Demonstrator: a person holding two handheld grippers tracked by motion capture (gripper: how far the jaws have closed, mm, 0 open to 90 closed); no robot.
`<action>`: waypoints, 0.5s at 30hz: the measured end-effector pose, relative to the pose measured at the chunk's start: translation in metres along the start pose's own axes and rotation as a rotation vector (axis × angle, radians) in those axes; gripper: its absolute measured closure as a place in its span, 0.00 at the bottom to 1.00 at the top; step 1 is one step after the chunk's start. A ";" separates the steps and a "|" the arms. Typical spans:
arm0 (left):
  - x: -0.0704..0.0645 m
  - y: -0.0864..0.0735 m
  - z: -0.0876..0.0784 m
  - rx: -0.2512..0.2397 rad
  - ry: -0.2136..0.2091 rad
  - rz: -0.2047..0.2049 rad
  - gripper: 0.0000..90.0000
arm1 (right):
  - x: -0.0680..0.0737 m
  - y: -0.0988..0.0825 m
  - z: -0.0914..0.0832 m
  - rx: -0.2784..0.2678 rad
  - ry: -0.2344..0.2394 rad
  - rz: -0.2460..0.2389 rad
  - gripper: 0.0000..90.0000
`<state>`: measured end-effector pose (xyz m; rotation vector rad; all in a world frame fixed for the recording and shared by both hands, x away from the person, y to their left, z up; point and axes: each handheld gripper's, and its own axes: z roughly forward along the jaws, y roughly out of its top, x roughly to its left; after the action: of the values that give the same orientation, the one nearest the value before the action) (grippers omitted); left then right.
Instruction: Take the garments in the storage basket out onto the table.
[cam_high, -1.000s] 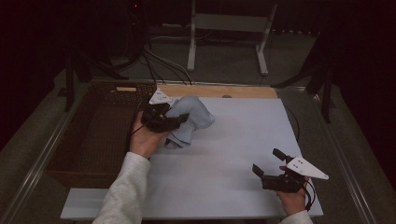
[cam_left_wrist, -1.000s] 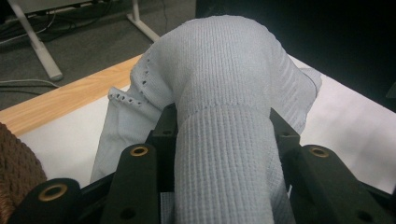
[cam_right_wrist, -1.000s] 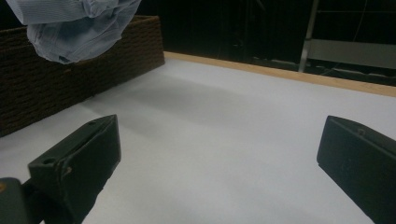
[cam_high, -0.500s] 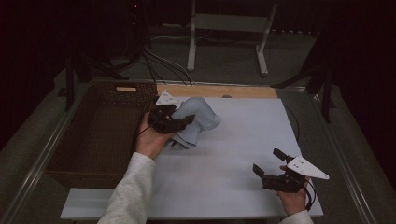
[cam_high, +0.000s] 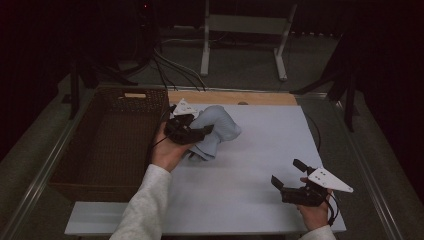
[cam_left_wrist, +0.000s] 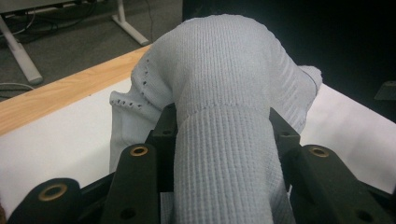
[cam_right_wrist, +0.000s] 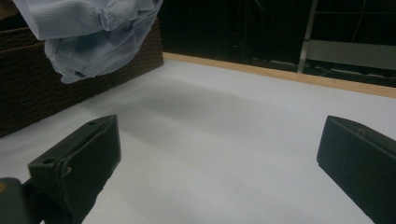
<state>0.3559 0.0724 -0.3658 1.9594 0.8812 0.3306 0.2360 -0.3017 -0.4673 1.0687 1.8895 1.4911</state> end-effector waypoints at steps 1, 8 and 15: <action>0.000 0.000 0.001 -0.002 -0.001 -0.003 0.65 | 0.000 0.000 0.000 0.000 0.000 0.000 0.00; -0.003 -0.002 0.008 0.002 -0.007 -0.002 0.65 | 0.000 0.000 0.000 0.000 0.000 0.000 0.00; -0.005 -0.004 0.014 0.000 -0.011 -0.003 0.65 | 0.000 0.000 0.000 -0.001 0.000 0.001 0.00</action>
<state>0.3577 0.0610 -0.3757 1.9577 0.8773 0.3179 0.2359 -0.3019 -0.4671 1.0698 1.8880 1.4925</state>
